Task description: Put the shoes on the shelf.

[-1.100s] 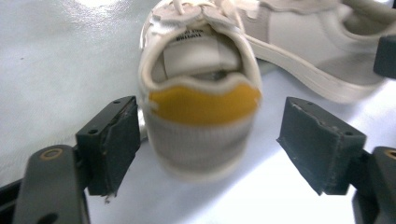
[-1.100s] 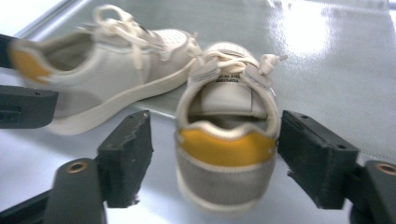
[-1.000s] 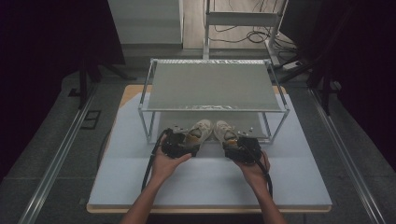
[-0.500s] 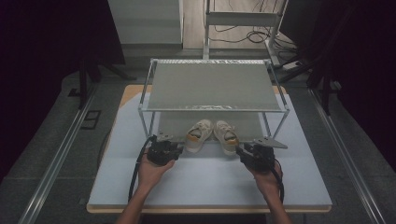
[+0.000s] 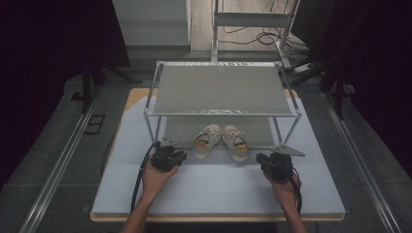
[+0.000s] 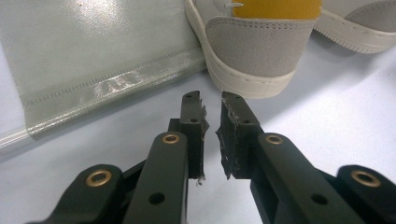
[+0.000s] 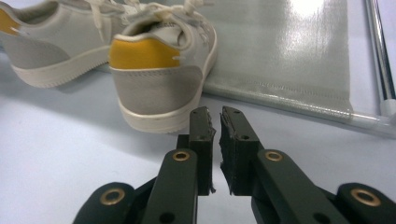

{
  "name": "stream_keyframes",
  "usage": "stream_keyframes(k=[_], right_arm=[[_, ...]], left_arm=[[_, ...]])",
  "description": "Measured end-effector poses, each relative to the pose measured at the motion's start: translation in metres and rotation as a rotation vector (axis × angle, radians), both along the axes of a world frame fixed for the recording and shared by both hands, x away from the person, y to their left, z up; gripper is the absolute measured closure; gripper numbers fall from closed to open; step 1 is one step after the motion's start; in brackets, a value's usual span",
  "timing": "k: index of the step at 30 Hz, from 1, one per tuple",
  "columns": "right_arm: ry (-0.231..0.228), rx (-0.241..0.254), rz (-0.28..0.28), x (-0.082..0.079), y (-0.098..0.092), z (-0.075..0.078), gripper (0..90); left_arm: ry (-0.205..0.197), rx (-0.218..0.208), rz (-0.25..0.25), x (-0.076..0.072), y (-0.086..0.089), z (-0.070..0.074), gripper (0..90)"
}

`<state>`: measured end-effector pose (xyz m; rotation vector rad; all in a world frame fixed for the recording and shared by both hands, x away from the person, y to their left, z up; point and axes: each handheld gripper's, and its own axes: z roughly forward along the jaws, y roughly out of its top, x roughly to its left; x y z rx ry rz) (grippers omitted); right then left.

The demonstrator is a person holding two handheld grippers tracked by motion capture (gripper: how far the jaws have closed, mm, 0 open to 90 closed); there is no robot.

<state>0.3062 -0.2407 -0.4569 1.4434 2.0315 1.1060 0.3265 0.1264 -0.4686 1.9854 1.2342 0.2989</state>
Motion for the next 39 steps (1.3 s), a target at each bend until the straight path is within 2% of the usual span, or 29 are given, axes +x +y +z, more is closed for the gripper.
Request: stream_keyframes(k=[5, 10, 14, 18, 31, 39], right_arm=[[0.011, -0.006, 0.005, 0.004, 0.003, -0.005, 81.9], [0.021, -0.023, 0.028, 0.008, 0.012, -0.008, 81.1], [0.025, -0.033, 0.04, 0.01, 0.019, -0.01, 80.8], [0.022, -0.044, 0.051, 0.013, 0.025, -0.009, 80.9], [0.021, -0.033, 0.101, 0.018, 0.041, -0.011, 80.7], [0.019, -0.032, 0.114, 0.021, 0.049, -0.012, 80.6]], left_arm=[[-0.002, -0.008, 0.004, 0.001, -0.002, -0.003, 78.2], [0.005, 0.009, -0.023, 0.008, -0.009, -0.004, 77.9], [0.009, 0.009, -0.041, 0.014, -0.018, -0.004, 77.8], [0.01, 0.005, -0.048, 0.017, -0.02, -0.002, 77.8], [0.026, 0.0, -0.116, 0.021, -0.039, 0.0, 77.3], [0.029, -0.007, -0.137, 0.023, -0.051, 0.0, 76.9]])
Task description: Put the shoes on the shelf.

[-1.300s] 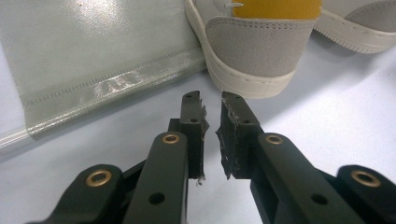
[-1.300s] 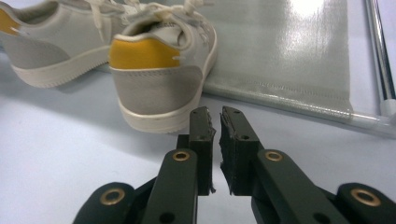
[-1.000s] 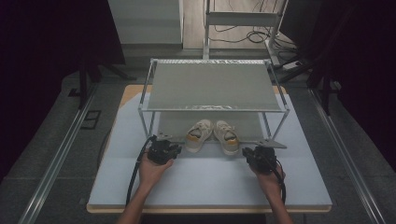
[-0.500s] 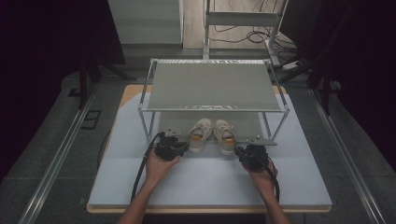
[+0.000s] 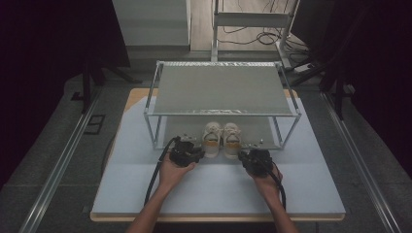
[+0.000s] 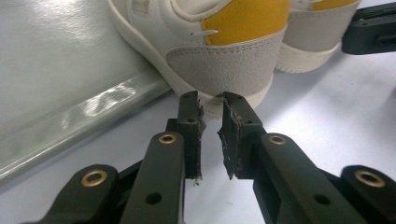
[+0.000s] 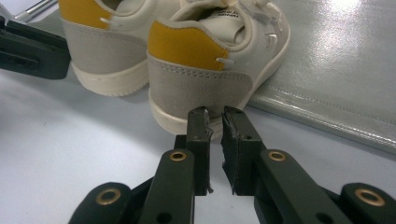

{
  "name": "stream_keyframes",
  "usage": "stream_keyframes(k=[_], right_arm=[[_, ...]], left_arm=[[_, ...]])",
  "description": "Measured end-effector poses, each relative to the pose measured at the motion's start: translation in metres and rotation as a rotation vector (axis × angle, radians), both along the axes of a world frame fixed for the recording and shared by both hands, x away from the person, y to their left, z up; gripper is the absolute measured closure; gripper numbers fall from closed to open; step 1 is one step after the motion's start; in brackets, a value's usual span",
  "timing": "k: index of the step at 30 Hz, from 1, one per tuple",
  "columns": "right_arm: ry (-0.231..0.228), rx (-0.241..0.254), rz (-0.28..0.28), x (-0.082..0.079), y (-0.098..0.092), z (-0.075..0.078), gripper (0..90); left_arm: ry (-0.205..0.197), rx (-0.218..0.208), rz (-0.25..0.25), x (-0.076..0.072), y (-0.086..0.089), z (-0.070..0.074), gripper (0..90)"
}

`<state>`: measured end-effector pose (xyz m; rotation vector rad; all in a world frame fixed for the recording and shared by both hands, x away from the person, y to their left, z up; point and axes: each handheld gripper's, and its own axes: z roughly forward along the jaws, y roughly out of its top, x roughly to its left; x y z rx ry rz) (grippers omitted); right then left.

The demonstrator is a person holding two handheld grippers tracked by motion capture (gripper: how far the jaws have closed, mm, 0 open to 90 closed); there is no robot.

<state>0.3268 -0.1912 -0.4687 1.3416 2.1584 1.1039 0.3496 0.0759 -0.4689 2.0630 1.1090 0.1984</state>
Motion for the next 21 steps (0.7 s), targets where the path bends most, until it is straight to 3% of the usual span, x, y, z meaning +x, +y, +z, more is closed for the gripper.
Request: stream_keyframes(k=[21], right_arm=[[-0.004, 0.004, 0.001, 0.0019, 0.0045, -0.0016, 80.5]], left_arm=[[-0.001, 0.014, -0.021, 0.0035, -0.0124, 0.0019, 75.7]])
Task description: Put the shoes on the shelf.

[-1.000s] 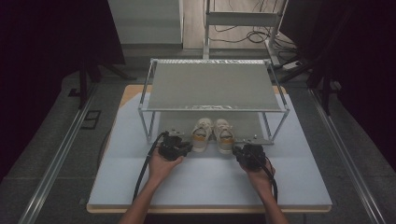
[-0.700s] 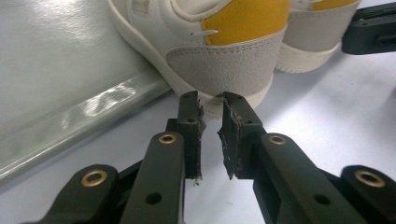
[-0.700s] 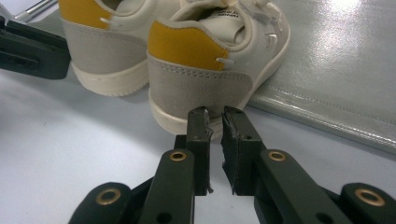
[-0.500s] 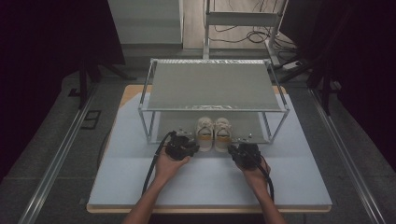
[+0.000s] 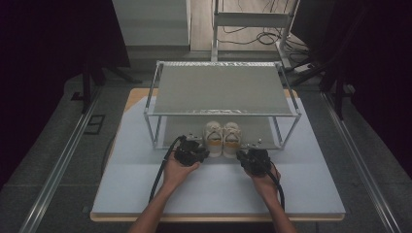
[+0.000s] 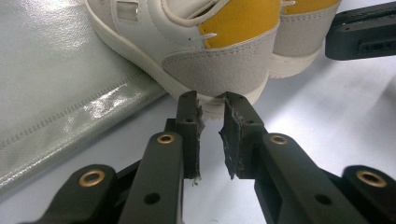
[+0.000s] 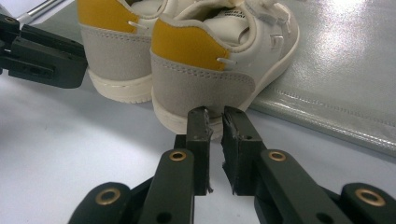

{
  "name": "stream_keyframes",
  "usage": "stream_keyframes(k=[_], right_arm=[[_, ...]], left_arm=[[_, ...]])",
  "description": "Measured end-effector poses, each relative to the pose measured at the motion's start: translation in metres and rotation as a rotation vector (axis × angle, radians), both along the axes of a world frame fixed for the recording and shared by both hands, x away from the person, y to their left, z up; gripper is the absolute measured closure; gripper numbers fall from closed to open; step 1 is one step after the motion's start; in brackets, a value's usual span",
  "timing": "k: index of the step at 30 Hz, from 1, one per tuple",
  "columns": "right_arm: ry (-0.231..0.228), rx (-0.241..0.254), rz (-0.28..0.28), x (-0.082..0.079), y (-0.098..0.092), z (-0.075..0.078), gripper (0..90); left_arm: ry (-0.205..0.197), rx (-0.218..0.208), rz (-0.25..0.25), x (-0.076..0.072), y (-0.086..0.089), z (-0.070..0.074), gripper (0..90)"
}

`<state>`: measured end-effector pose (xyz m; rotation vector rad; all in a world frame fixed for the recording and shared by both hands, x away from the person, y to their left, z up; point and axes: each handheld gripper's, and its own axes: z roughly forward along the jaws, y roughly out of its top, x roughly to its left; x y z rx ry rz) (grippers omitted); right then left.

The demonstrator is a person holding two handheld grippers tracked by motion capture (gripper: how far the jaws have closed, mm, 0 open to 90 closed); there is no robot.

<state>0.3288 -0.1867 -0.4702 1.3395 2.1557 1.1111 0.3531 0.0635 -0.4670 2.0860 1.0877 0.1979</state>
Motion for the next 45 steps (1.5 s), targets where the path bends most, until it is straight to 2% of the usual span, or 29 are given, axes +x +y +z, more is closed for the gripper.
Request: stream_keyframes(k=[12, 26, 35, 37, 42, 45], right_arm=[[0.004, -0.002, -0.004, 0.002, 0.002, 0.001, 79.7], [-0.015, -0.022, -0.051, 0.013, 0.004, 0.0, 80.1], [-0.017, -0.019, -0.041, 0.014, 0.006, -0.002, 81.2], [-0.017, -0.018, -0.039, 0.014, 0.007, -0.002, 81.4], [-0.016, -0.017, -0.038, 0.015, 0.007, -0.002, 81.2], [-0.016, -0.018, -0.037, 0.016, 0.007, -0.002, 81.2]], left_arm=[[0.015, 0.002, 0.017, 0.01, -0.001, 0.0, 75.4], [0.019, 0.001, 0.017, 0.013, -0.001, -0.001, 75.9], [0.024, 0.006, 0.028, 0.016, -0.002, 0.0, 75.2], [0.01, 0.032, 0.028, 0.02, -0.001, 0.001, 75.1], [0.016, 0.04, 0.048, 0.03, -0.002, 0.001, 75.1], [0.019, 0.045, 0.044, 0.036, -0.001, 0.0, 75.1]])
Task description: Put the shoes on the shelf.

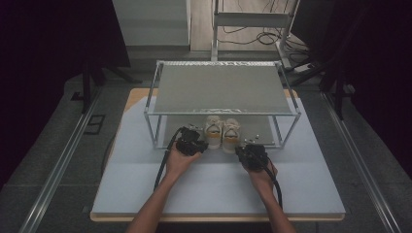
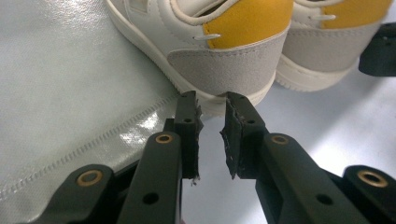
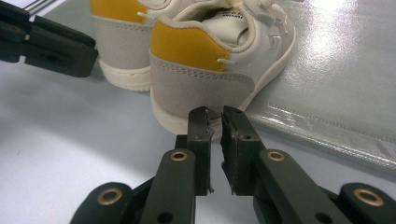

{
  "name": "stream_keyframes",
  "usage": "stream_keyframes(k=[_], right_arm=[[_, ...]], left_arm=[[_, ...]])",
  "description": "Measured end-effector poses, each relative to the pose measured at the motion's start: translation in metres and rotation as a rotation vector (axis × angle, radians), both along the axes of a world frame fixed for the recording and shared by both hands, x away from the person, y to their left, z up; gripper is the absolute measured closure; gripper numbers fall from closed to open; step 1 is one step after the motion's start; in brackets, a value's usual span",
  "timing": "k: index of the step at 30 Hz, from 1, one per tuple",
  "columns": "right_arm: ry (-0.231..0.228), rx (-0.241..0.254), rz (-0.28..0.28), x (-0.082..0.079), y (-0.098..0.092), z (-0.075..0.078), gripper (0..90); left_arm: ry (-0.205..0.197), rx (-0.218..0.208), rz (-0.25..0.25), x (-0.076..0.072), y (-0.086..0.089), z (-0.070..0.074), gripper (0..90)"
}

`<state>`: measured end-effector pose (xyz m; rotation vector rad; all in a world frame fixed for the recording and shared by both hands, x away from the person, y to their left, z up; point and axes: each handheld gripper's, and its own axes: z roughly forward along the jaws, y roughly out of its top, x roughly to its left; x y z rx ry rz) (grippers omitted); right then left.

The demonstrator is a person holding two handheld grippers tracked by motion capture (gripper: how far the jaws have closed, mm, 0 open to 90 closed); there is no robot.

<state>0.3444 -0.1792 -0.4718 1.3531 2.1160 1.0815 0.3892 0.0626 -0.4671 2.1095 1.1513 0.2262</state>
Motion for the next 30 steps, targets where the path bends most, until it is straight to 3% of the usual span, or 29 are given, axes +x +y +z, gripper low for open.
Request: stream_keyframes(k=[14, 21, 30], right_arm=[[-0.024, 0.011, -0.029, 0.01, 0.0, -0.001, 81.0], [-0.035, -0.005, -0.065, 0.019, -0.001, -0.006, 81.1], [-0.05, -0.011, -0.07, 0.025, 0.0, -0.01, 82.2]], left_arm=[[0.008, -0.001, 0.005, 0.003, -0.003, 0.0, 76.5], [0.014, -0.003, 0.005, 0.003, -0.004, 0.0, 76.6], [0.015, -0.006, 0.001, 0.004, -0.004, 0.0, 75.9]])
